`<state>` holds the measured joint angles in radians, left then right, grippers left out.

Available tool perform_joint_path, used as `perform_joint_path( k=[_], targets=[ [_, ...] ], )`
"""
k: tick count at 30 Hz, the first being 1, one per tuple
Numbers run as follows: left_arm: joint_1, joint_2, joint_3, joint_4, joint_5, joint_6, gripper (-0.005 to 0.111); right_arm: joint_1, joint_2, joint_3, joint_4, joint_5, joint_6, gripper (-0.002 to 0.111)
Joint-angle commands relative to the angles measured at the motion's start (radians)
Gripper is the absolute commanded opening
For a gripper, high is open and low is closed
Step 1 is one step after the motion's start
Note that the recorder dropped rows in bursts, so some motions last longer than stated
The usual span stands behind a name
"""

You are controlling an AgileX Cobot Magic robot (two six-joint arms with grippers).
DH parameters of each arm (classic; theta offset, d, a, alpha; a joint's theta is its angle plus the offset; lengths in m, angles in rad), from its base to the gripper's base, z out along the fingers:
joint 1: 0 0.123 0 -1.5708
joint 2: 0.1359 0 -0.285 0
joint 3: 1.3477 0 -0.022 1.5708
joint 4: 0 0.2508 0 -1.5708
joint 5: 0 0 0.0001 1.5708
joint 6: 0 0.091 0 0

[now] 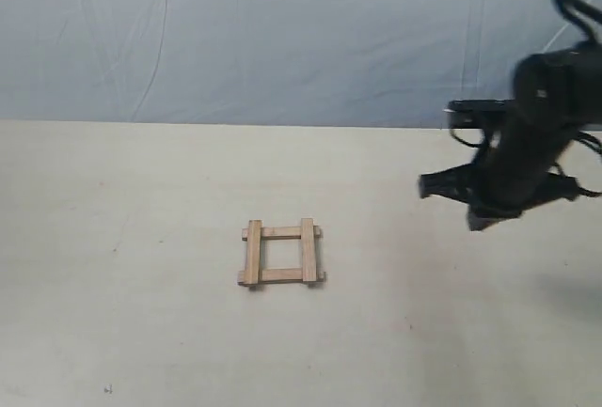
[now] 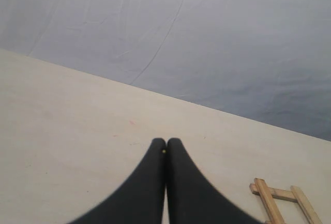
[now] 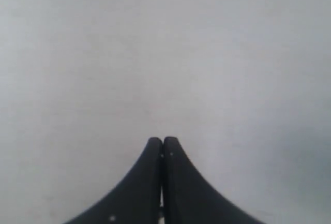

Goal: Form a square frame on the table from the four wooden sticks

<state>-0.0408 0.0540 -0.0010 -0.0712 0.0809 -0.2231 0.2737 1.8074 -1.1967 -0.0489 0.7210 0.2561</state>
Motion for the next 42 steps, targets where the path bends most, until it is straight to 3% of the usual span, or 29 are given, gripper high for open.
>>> perform_joint_path(
  k=[1,8,17,22,26,29,37,42],
  targets=[
    [0.000,-0.008,0.001,0.009,0.001,-0.001,0.000,-0.140,-0.295,0.286,-0.051,-0.237,-0.045,-0.001],
    [0.000,-0.008,0.001,0.009,0.001,-0.001,0.000,-0.285,-0.769,0.656,-0.080,-0.469,-0.019,-0.001],
    [0.000,-0.008,0.001,0.009,-0.006,-0.001,0.000,-0.295,-1.376,0.967,-0.155,-0.426,-0.019,-0.001],
    [0.000,-0.008,0.001,0.025,-0.006,-0.001,0.000,-0.295,-1.623,1.142,-0.102,-0.590,-0.019,-0.001],
    [0.000,-0.008,0.001,0.025,-0.006,-0.001,0.000,-0.295,-1.751,1.197,-0.067,-0.587,-0.019,-0.001],
    [0.000,-0.008,0.001,0.025,-0.006,-0.001,0.000,-0.297,-1.807,1.197,-0.004,-0.394,-0.017,-0.001],
    [0.000,-0.008,0.001,0.025,-0.006,-0.001,0.000,-0.297,-1.807,1.197,0.012,-0.388,-0.023,-0.001],
    [0.000,-0.008,0.001,0.025,-0.006,-0.001,0.000,-0.297,-1.807,1.197,-0.077,-0.393,-0.148,-0.001]
  ],
)
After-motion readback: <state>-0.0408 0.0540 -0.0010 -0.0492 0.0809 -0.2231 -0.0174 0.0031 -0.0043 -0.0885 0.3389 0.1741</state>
